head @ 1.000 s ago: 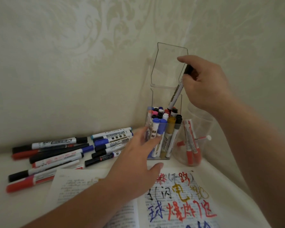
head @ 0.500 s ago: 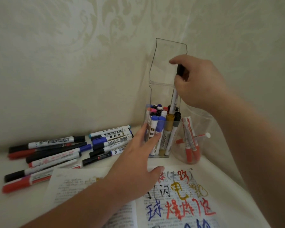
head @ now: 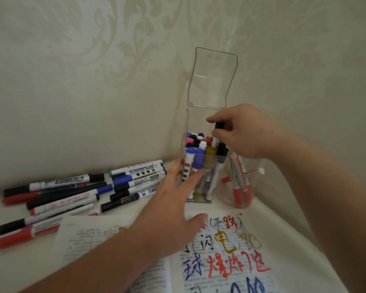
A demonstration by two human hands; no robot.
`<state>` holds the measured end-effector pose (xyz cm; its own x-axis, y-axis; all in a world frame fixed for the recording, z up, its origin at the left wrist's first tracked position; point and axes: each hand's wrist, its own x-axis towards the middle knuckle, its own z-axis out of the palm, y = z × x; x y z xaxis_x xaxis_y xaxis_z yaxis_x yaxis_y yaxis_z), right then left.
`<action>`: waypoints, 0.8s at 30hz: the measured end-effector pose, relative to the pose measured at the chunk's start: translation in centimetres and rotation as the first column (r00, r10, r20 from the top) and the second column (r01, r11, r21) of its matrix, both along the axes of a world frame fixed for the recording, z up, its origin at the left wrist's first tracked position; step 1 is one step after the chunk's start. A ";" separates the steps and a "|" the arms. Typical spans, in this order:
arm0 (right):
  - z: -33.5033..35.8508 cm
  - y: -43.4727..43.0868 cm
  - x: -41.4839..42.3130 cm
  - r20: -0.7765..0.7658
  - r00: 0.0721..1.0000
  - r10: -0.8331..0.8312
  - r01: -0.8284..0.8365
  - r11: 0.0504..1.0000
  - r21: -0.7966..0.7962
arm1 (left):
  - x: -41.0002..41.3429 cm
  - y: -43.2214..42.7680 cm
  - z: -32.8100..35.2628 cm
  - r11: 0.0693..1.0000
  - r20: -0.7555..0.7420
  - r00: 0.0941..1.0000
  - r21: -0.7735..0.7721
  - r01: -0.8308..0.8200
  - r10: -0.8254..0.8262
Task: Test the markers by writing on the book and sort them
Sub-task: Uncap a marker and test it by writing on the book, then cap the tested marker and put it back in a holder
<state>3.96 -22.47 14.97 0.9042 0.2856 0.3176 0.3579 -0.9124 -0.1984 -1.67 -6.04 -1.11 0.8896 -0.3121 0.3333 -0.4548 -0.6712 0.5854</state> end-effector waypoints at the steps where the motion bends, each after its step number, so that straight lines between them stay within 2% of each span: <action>1: -0.5 0.1 0.0 0.008 1.000 -0.010 0.011 0.999 -0.037 | 0.0 0.0 0.0 1.000 0.003 1.000 0.001 -0.002 0.002; 6: -1.9 0.2 0.2 0.239 0.970 -0.046 0.073 0.992 -0.104 | 0.0 0.1 -0.1 1.000 0.005 1.000 0.006 -0.001 0.001; 8: -2.1 0.5 -0.7 0.147 0.988 -0.052 0.082 0.976 -0.203 | -0.1 0.1 0.0 1.000 0.002 1.000 0.000 0.003 -0.003; 11: -2.1 1.4 -2.2 0.019 0.998 -0.063 0.065 0.879 -0.473 | -0.1 0.1 -0.1 1.000 0.009 1.000 0.000 0.006 -0.006; 13: -1.5 1.5 -2.5 -0.036 0.996 -0.077 0.046 0.852 -0.521 | -0.1 0.1 -0.1 1.000 -0.006 1.000 0.006 0.000 0.000; 16: -1.2 1.0 -2.3 -0.163 0.981 -0.102 0.036 0.929 -0.369 | 0.1 0.0 -0.2 1.000 -0.021 1.000 0.020 -0.004 0.004; 20: -1.4 0.6 -2.7 -0.277 0.957 -0.085 -0.003 0.953 -0.302 | 0.1 0.0 -0.3 1.000 -0.020 1.000 0.015 -0.001 0.001; 21: -1.1 0.0 -2.8 -0.262 0.963 -0.068 0.006 0.973 -0.232 | 0.1 0.0 -0.3 1.000 -0.020 1.000 0.017 -0.002 0.003; 22: -0.5 -0.6 -3.0 -0.182 0.982 -0.051 0.028 0.992 -0.126 | 0.1 0.0 -0.2 1.000 -0.021 1.000 0.019 -0.003 0.003; 24: 1.2 -2.1 -3.1 0.125 0.990 -0.067 0.050 0.990 0.134 | 0.0 0.0 -0.2 1.000 -0.023 1.000 0.009 -0.005 0.006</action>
<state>0.89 -24.61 16.15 0.8673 0.1824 0.4631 0.3352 -0.9019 -0.2725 -1.64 -6.00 -1.27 0.8987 -0.3099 0.3103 -0.4376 -0.6787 0.5898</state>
